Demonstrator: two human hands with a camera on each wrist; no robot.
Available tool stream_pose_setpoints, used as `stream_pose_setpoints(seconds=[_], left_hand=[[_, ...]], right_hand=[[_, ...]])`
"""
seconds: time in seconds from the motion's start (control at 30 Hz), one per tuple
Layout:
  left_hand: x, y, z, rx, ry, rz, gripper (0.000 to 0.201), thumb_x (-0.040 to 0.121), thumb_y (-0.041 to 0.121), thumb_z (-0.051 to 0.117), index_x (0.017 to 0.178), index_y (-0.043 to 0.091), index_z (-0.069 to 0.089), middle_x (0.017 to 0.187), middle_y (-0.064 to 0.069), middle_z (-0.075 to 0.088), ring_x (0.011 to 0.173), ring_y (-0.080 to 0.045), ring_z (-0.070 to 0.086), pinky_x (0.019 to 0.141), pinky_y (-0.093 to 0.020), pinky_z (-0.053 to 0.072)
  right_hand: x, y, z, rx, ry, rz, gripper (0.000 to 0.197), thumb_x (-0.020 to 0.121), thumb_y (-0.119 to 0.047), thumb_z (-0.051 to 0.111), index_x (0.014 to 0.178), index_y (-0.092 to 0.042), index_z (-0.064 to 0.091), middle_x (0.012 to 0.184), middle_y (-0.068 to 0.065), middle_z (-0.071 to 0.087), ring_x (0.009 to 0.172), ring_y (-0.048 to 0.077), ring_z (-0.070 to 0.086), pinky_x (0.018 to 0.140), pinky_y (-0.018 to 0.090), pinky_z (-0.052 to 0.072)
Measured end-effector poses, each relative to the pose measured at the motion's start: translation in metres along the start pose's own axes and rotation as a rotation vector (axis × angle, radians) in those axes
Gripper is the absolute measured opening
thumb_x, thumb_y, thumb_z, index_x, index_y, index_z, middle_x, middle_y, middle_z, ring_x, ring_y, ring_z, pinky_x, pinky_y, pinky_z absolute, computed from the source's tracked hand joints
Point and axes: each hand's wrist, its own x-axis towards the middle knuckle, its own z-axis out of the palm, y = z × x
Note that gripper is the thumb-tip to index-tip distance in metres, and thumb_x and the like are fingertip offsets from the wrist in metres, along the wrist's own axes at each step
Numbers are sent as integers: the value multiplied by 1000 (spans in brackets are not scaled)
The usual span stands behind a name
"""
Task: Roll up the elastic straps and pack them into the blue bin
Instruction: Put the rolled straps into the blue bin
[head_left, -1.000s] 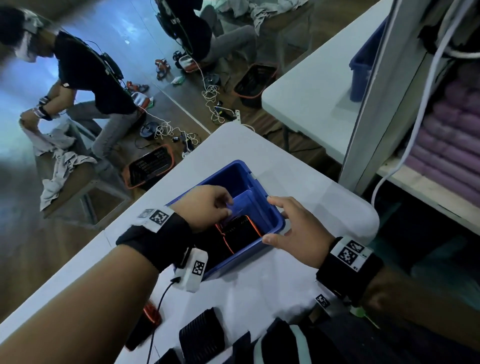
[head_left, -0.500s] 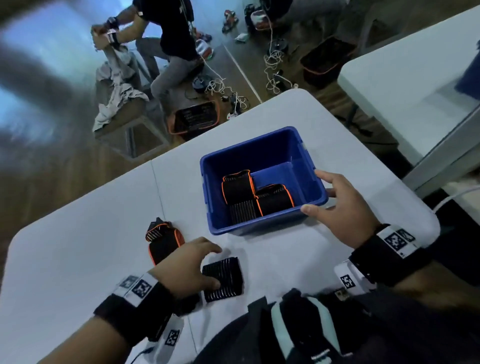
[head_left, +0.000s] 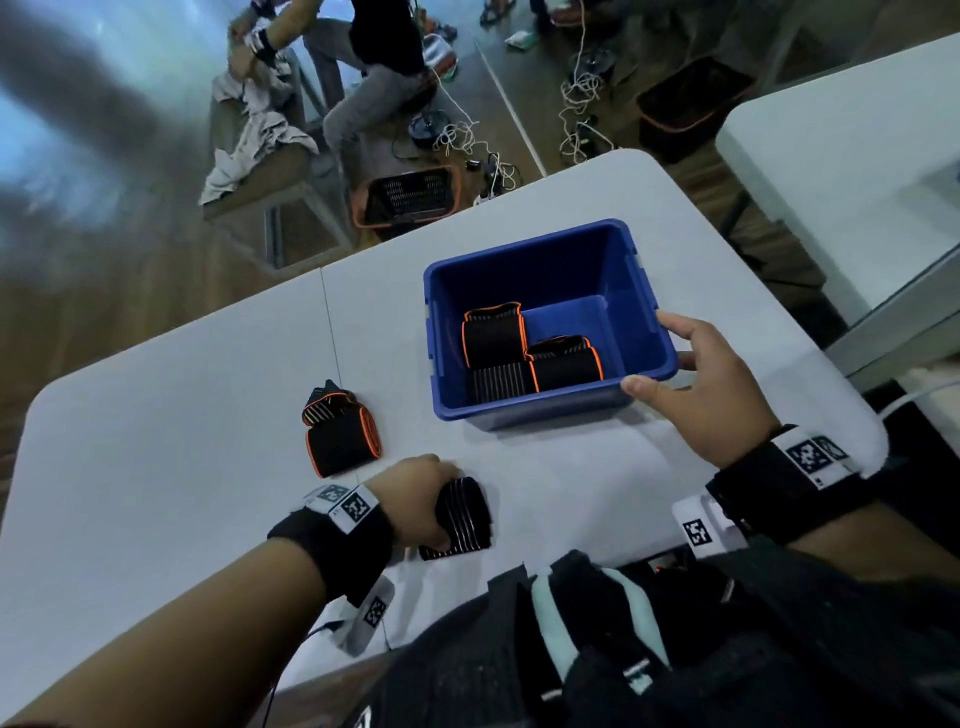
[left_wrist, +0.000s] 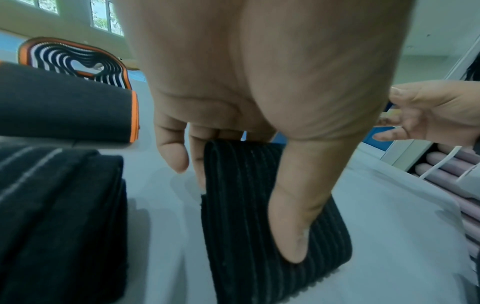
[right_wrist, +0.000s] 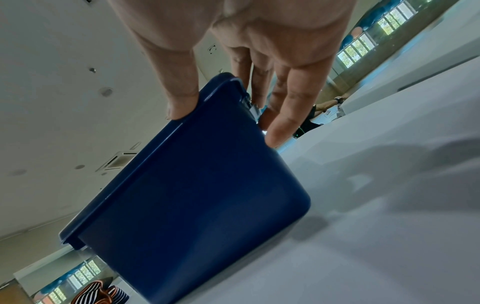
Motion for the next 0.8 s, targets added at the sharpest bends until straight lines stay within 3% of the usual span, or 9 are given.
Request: stream_pose_setpoints(seconds=[0.1,0.23,0.37,0.47,0.57,0.67,0.8], left_hand=[[-3,0,1,-20,-1,36,45,68,35,76,109,26,62,102,4,59,94,-19,62,82,-33,54],[-17,5,-9,-87,-26,27,21,76,33,64,94,27,56,94,6,63,88,-17,63,77,-32,54],[-45,17,-46,-129,-21,70,25,71,41,54,90,26,58,82,9,65,76,-9,63,69,-32,55],[-66,32,-95,-187,11,111,24,71,35,58,93,27,61,79,9,67,72,-5,64,66,-27,54],[-70,49,-146,-186,163,145,26,78,19,69,102,27,65,82,9,70,72,-4,65,66,-23,53],[-46,67,-193,-51,393,169,28,78,24,76,104,27,67,88,8,71,82,-10,66,76,-30,54],[23,89,-225,40,499,164,34,79,28,77,111,18,70,100,-4,72,95,-22,66,83,-30,52]], right_hand=[[1,-1,0,-3,-6,13,74,81,-26,81,144,-27,42,143,-8,49,118,11,54,99,46,52],[2,-1,1,-3,-9,21,75,81,-27,80,145,-27,41,143,-9,48,119,10,53,99,45,52],[3,-1,1,18,-11,24,76,81,-27,81,146,-26,41,143,-8,47,120,12,53,99,44,52],[4,-1,1,27,-9,32,78,79,-27,82,146,-26,41,141,-10,46,120,12,53,100,43,51],[3,-1,2,24,-6,28,79,79,-28,83,146,-26,42,139,-10,46,116,10,53,99,40,52],[4,-1,1,16,-9,17,80,78,-29,83,146,-25,41,138,-10,46,114,8,52,97,39,53],[4,0,0,22,-19,12,81,77,-30,84,145,-26,41,138,-11,48,115,8,54,95,40,54]])
